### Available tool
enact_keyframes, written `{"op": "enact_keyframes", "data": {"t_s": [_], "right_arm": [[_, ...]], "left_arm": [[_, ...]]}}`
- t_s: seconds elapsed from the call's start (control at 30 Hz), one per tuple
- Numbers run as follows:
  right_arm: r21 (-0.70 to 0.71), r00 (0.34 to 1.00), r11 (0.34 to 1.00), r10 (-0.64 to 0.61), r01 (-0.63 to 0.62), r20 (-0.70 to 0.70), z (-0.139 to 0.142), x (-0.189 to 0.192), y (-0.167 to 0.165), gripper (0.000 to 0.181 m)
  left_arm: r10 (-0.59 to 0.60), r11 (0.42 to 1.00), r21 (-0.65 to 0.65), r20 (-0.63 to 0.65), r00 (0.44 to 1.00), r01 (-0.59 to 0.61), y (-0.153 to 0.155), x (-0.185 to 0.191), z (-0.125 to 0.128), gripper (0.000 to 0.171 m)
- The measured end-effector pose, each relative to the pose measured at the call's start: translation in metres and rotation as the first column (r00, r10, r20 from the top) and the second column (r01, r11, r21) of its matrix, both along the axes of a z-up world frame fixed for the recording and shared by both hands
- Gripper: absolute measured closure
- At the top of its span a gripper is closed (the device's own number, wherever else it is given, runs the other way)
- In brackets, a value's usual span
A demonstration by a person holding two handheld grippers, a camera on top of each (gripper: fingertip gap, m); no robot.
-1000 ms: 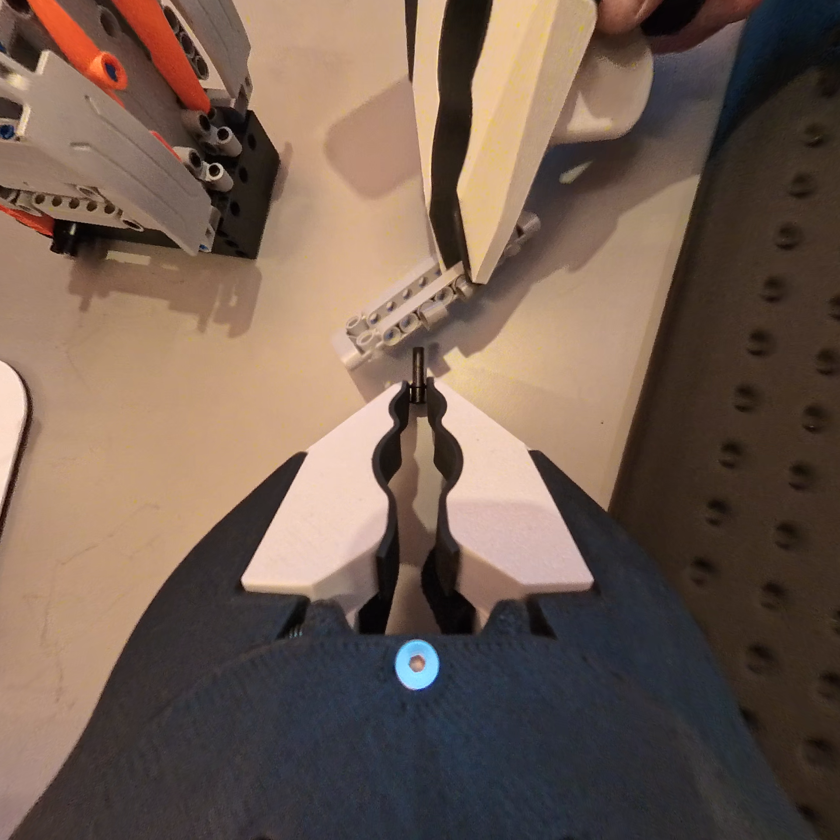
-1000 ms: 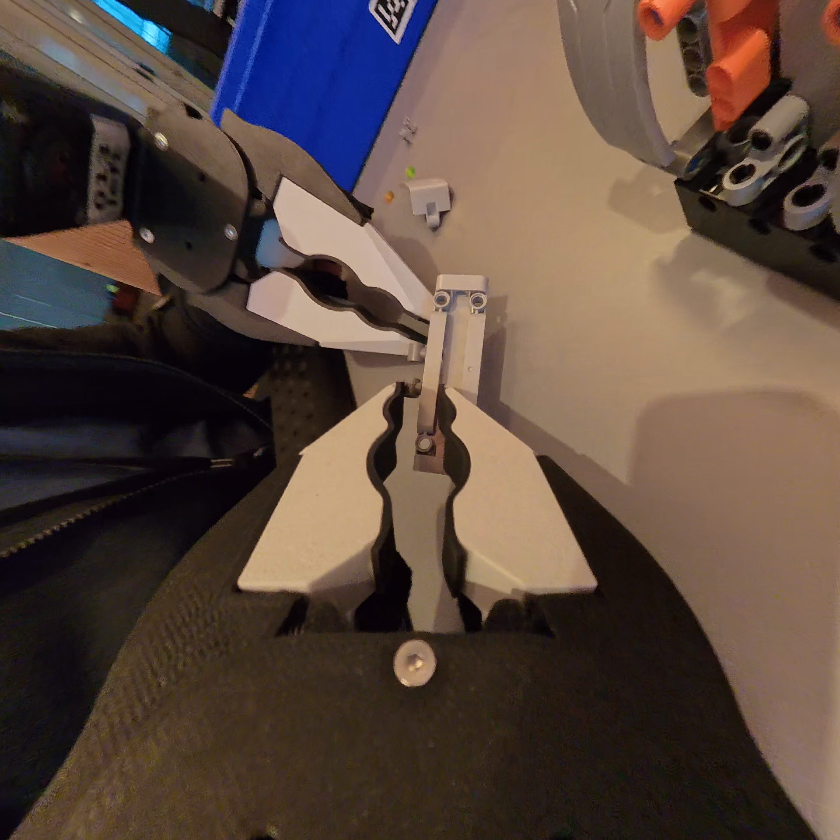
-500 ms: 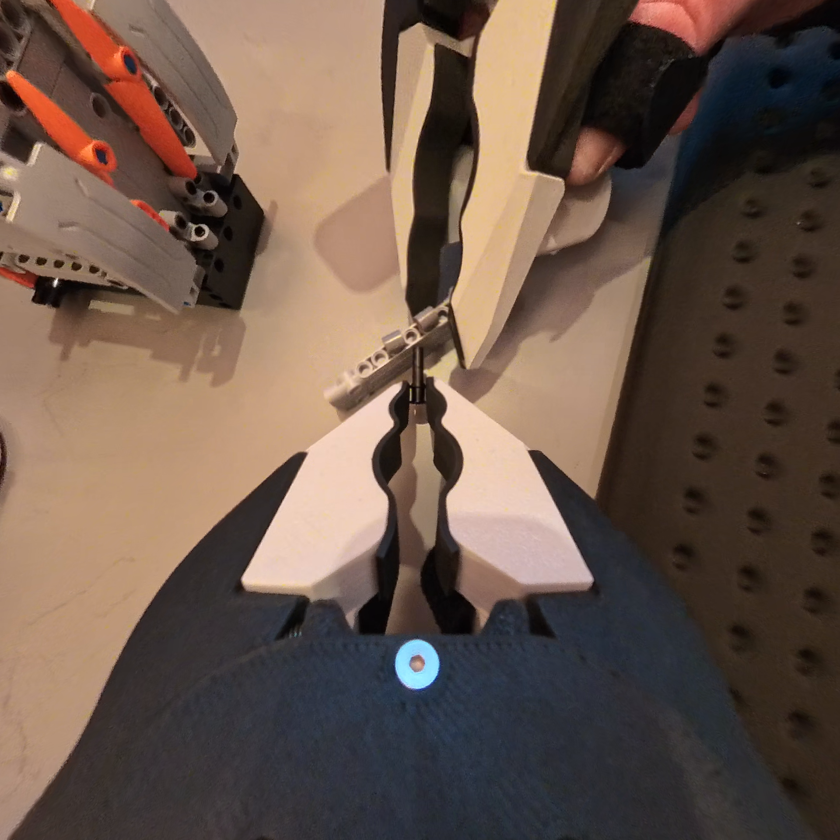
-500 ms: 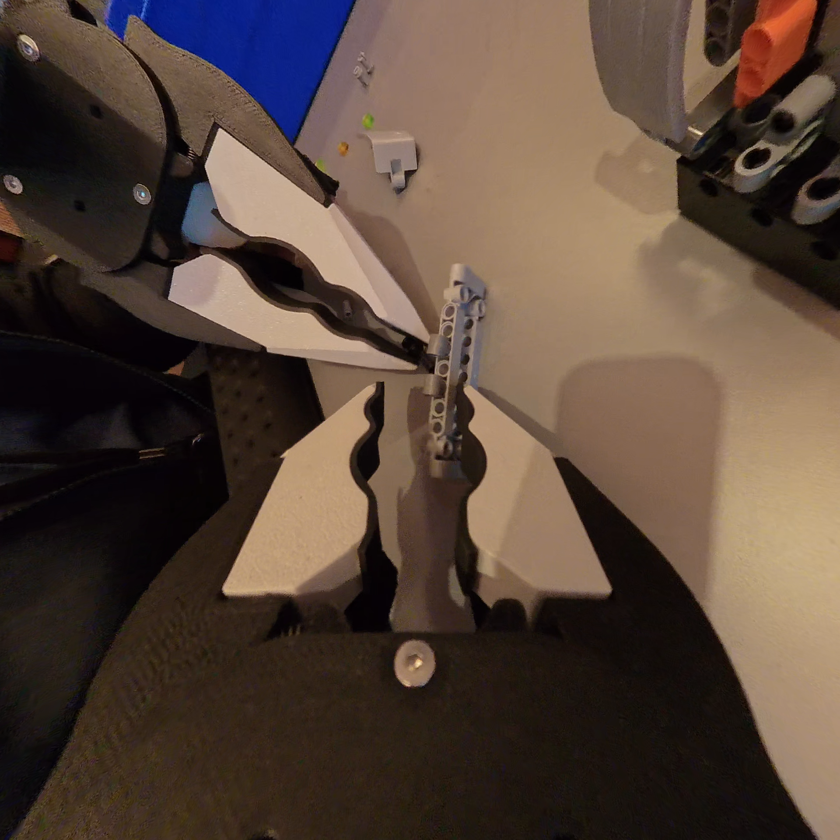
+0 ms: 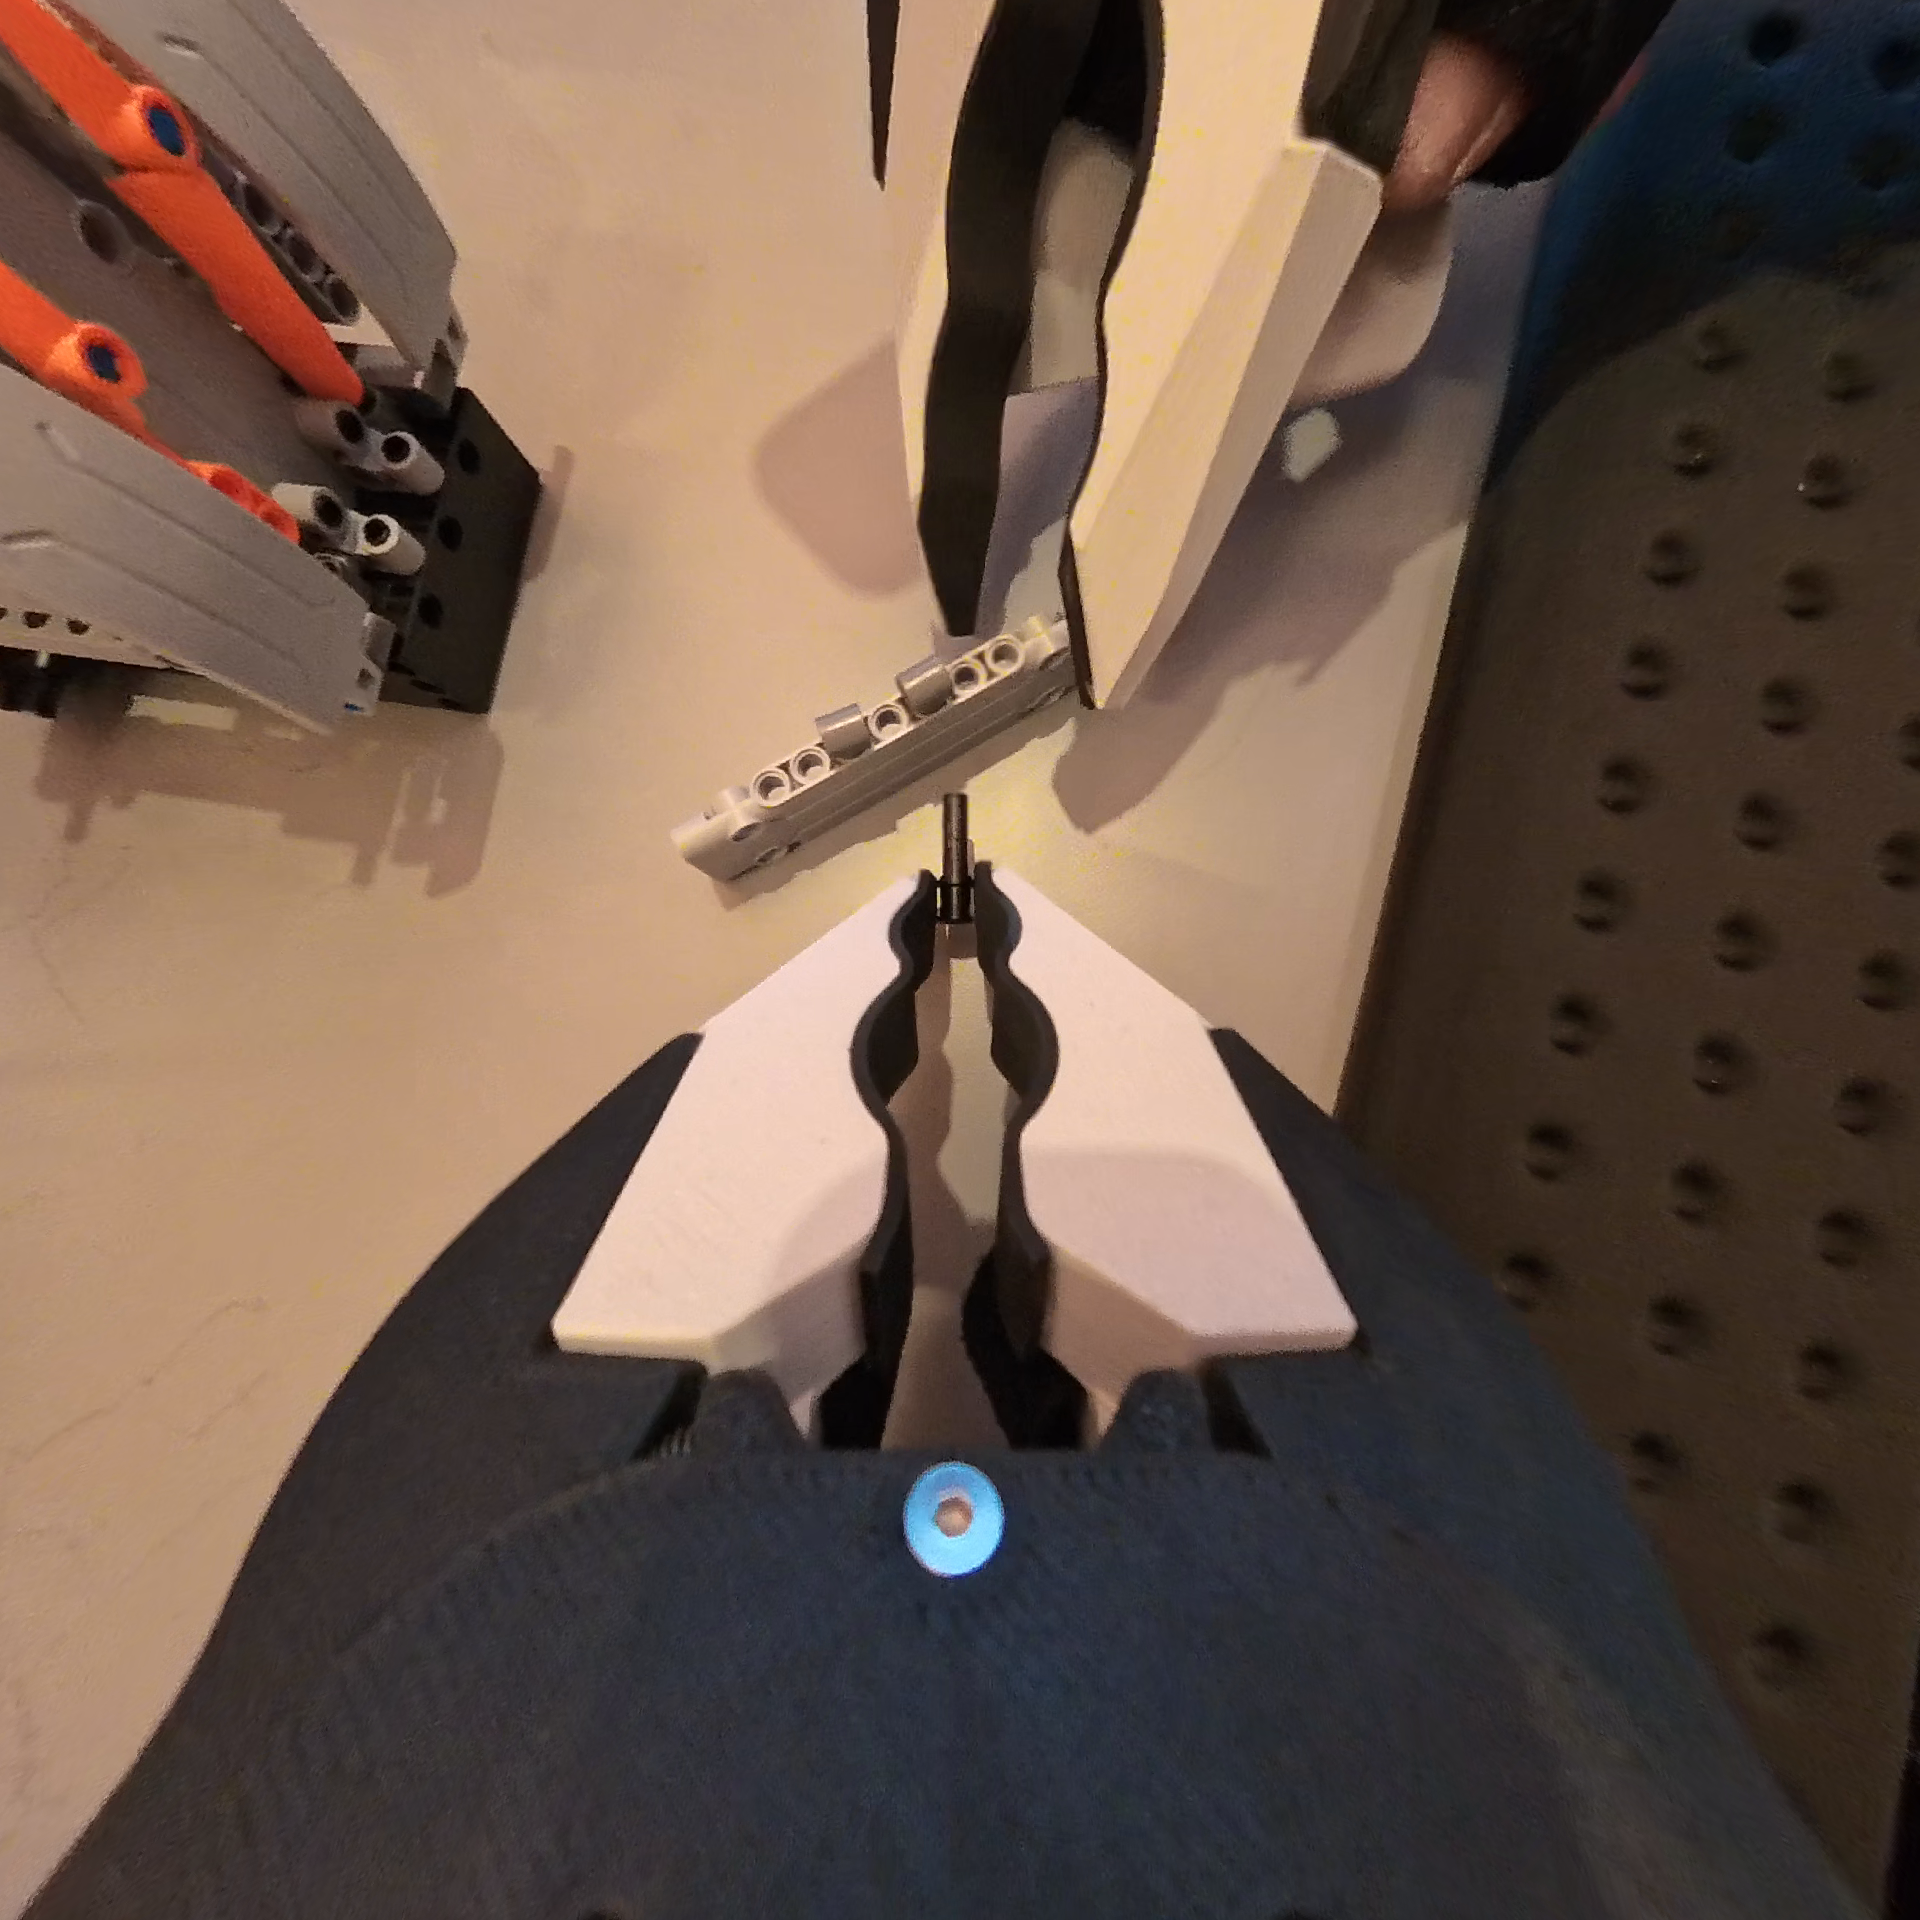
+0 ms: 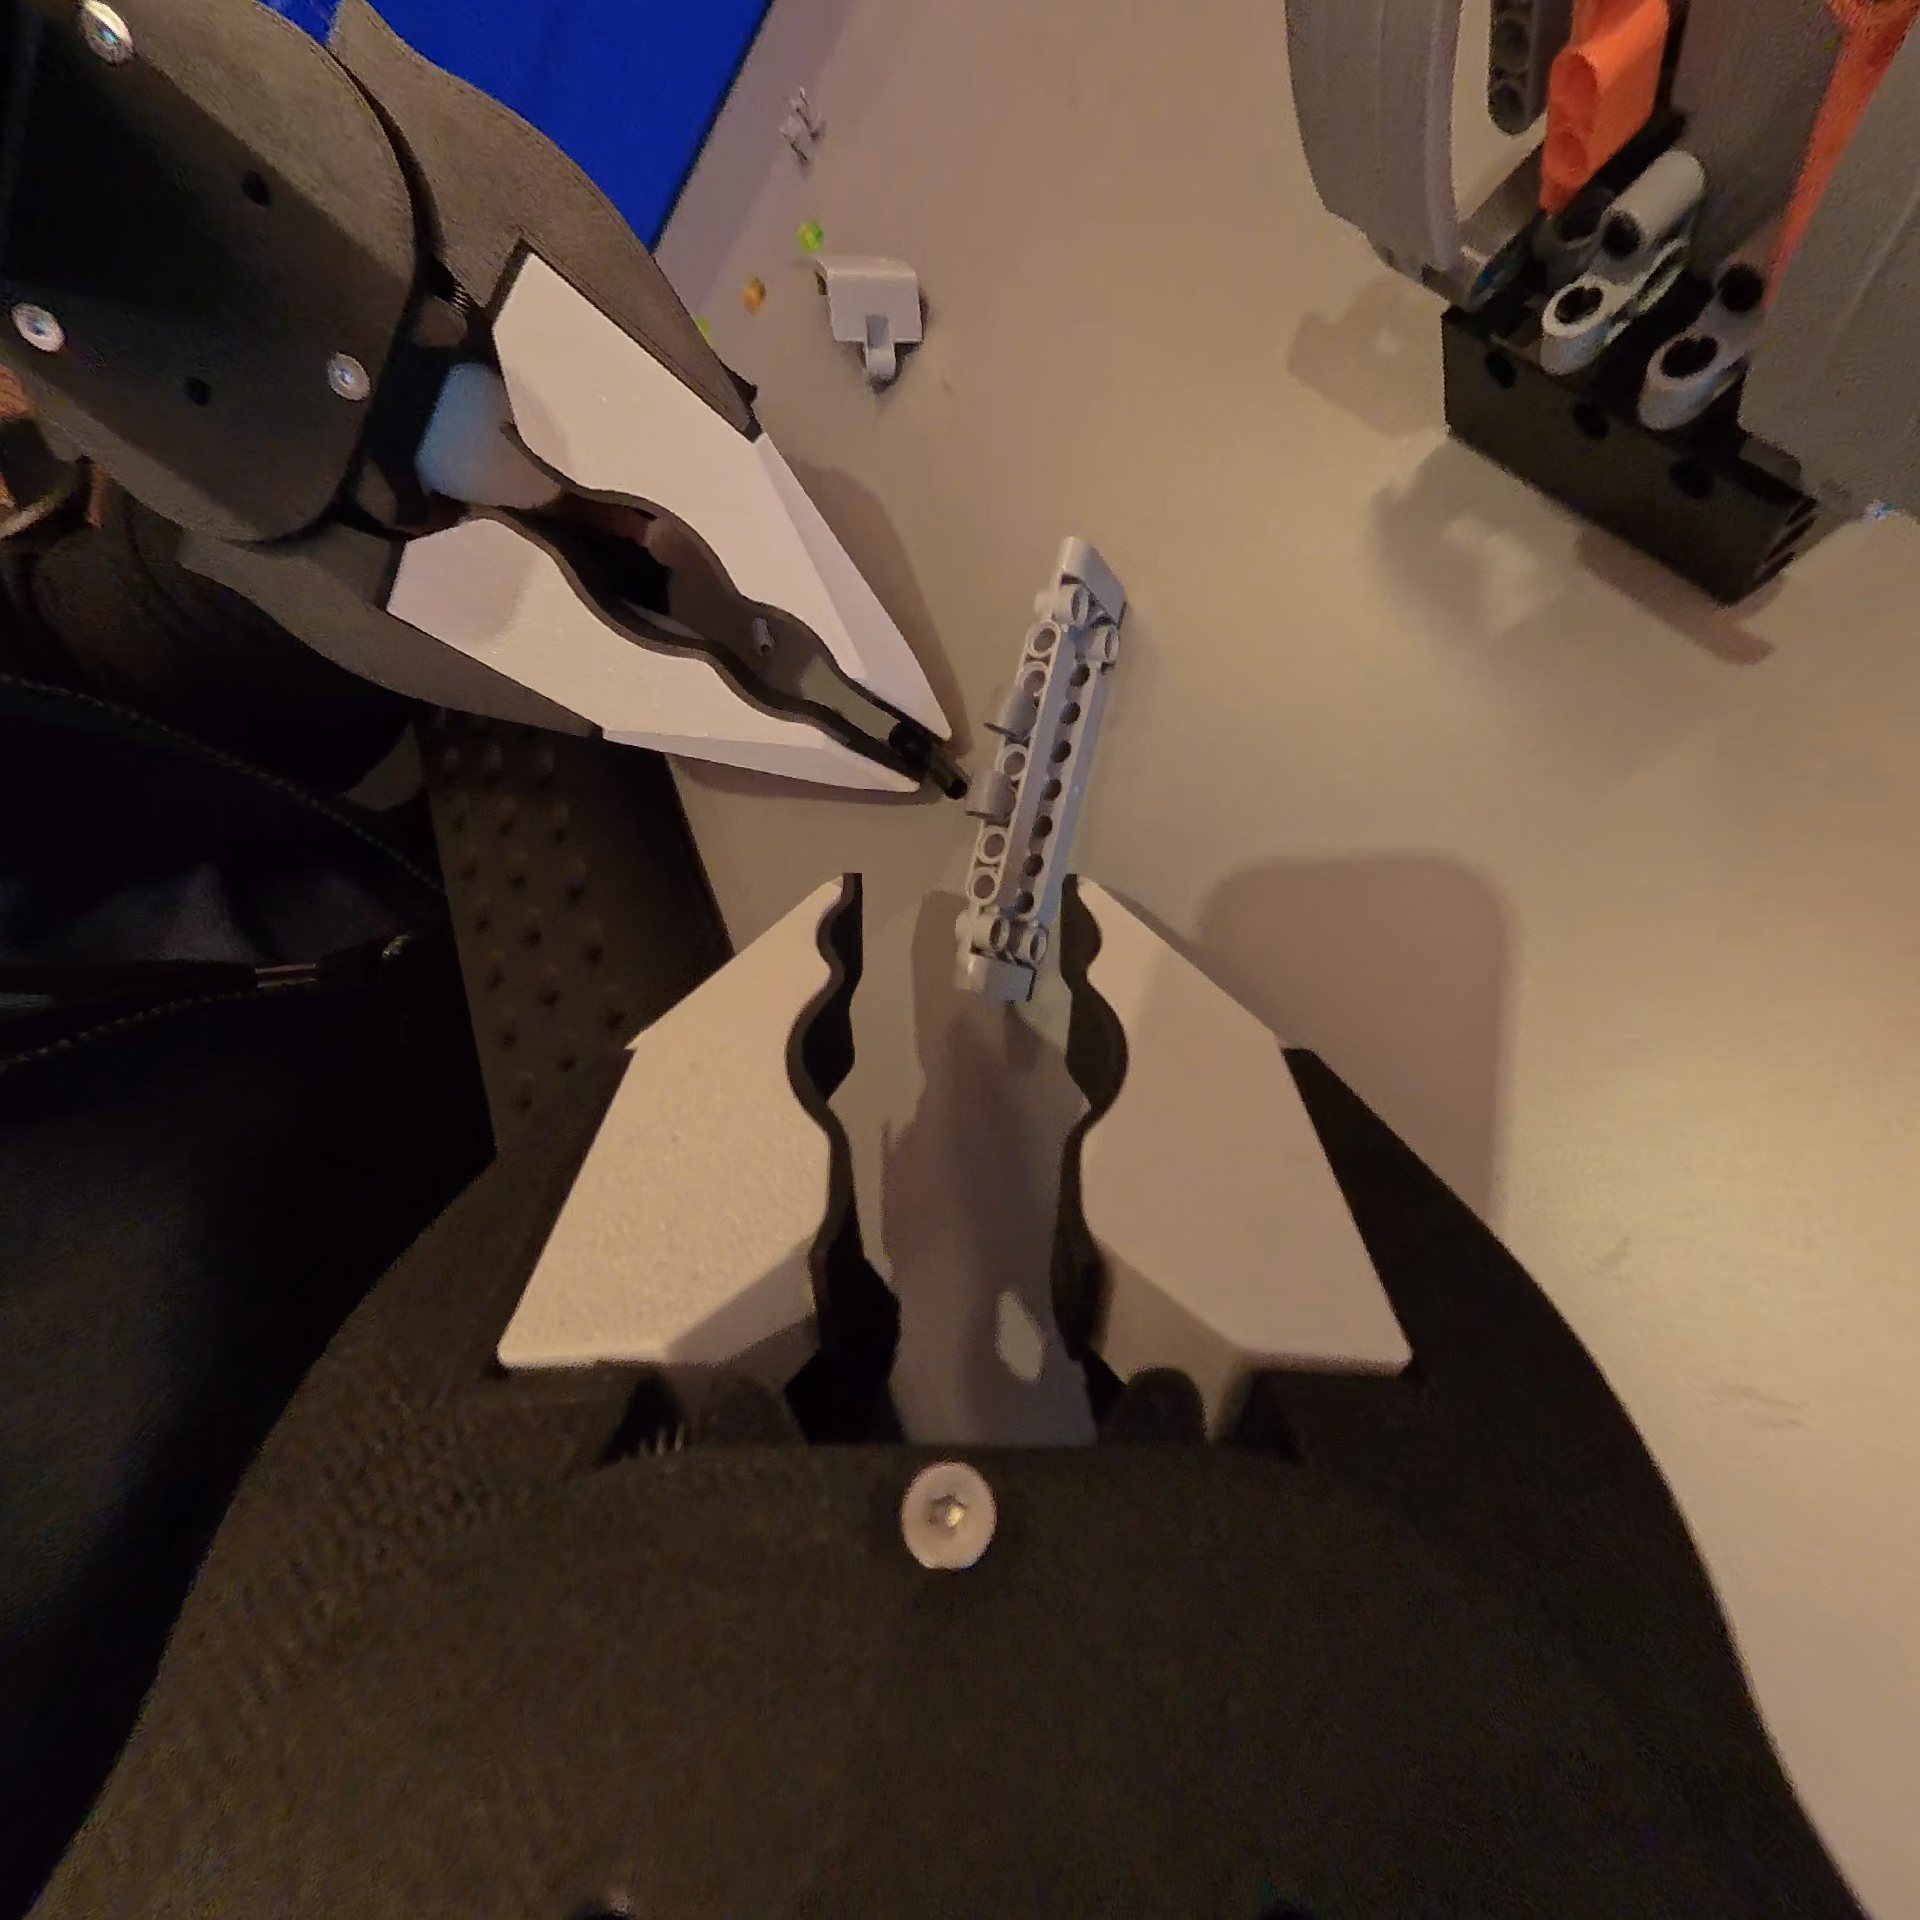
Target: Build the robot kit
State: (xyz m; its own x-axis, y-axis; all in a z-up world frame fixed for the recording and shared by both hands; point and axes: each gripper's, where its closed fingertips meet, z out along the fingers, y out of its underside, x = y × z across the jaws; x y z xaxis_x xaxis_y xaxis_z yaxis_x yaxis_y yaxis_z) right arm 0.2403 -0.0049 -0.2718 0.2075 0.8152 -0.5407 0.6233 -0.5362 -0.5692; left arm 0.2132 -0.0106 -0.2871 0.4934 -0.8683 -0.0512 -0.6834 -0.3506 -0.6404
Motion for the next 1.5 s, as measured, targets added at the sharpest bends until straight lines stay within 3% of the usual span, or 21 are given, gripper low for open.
{"op": "enact_keyframes", "data": {"t_s": [0.33,0.47,0.57,0.87,1.5], "right_arm": [[0.048,0.999,0.998,-0.044,0.043,0.012,-0.010,-0.005,0.000,0.169],[0.016,0.997,0.997,-0.071,0.071,-0.018,-0.010,-0.013,0.000,0.168],[0.000,0.995,0.996,-0.086,0.086,-0.045,-0.004,-0.015,0.000,0.154],[0.067,1.000,0.998,-0.012,0.012,0.005,-0.012,-0.002,-0.011,0.170],[0.090,0.998,0.996,0.005,0.000,-0.056,-0.010,-0.007,-0.009,0.171]], "left_arm": [[-0.011,0.998,-0.059,-0.020,1.000,0.010,-0.006,0.002,-0.009,0.167],[-0.018,0.997,-0.070,-0.017,1.000,0.017,-0.008,0.005,-0.009,0.167],[-0.026,0.997,-0.077,-0.013,1.000,0.025,-0.010,0.008,-0.009,0.167],[-0.024,0.996,-0.086,-0.004,1.000,0.023,-0.011,0.015,-0.009,0.167],[0.017,0.992,-0.126,-0.038,0.999,-0.022,-0.009,0.013,-0.009,0.167]]}}
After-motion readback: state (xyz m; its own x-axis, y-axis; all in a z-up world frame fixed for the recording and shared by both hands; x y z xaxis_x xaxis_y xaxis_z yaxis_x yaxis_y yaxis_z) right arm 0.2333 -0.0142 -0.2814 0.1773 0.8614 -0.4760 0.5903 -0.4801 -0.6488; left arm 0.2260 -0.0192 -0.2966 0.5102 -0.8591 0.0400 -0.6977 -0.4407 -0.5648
